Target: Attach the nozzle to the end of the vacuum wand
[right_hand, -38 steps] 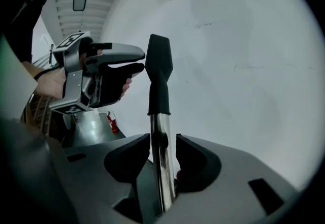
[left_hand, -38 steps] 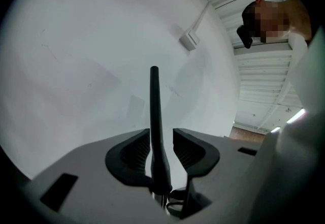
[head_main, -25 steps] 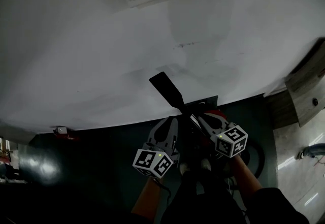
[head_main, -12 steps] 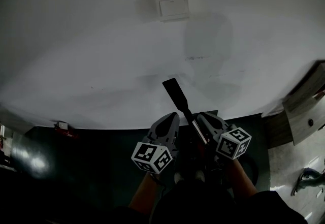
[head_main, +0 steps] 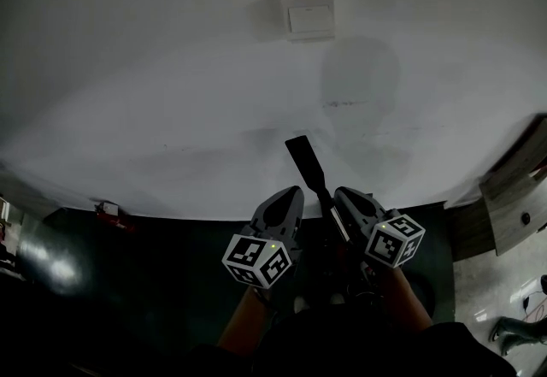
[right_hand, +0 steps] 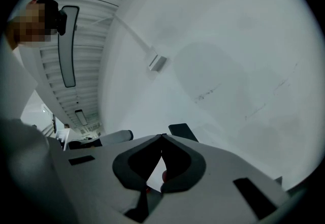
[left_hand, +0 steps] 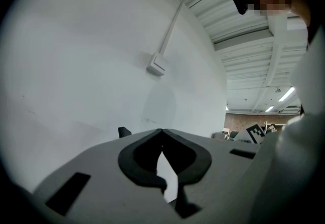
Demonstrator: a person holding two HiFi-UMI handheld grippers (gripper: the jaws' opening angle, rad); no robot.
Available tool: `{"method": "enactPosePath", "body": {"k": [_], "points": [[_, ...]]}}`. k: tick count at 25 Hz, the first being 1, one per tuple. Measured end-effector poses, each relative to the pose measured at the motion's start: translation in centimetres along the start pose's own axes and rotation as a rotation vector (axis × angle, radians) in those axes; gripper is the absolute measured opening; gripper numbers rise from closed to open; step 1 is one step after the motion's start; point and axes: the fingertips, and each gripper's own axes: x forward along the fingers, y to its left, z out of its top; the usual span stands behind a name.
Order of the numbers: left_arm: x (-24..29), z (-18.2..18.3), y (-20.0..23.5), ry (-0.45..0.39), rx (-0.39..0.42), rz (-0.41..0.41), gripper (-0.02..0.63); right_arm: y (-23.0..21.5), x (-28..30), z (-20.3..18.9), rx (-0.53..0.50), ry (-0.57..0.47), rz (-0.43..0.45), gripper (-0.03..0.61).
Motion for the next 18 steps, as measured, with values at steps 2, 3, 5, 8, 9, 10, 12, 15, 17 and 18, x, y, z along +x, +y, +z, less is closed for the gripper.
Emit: {"method": "enactPosePath", "body": {"k": [2,3,5,8,9,10,12,15,17,18], "points": [[0.1,0.1,0.3,0.001,-0.003,0.002,0.003,0.1,0.5,0.1,0.0,0.001,0.006,0.017],[0.1,0.1,0.5,0.002,-0.007,0.003,0.003,0.2,0.7,0.1,0.001,0.002,0.008,0.017],[0.0,0.1,0.8,0.003,-0.015,0.005,0.003,0.4,1.1,0.0,0.004,0.003,0.015,0.017],[-0.1,0.1,1.2,0.004,-0.017,0.006,0.003,0.6,1.5,-0.2,0.004,0.006,0.024,0.017],[-0.1,0.1,1.2,0.005,-0.017,0.006,0.003,0.7,1.6,-0.3,0.004,0.007,0.026,0.017],[-0.2,0.1,1.3,0.005,-0.018,0.006,0.003,0.7,1.7,-0.4,0.006,0.008,0.028,0.017],[-0.3,0.1,1.5,0.005,-0.02,0.006,0.003,0.9,1.9,-0.5,0.008,0.01,0.034,0.017],[-0.4,0.3,1.8,0.004,-0.026,0.006,0.003,1.2,2.2,-0.7,0.007,0.015,0.041,0.017],[-0.5,0.4,2.0,0.004,-0.028,0.007,0.003,1.3,2.4,-0.7,0.007,0.017,0.043,0.017],[-0.5,0.4,2.1,0.005,-0.028,0.007,0.003,1.4,2.5,-0.7,0.008,0.017,0.044,0.017]]}}
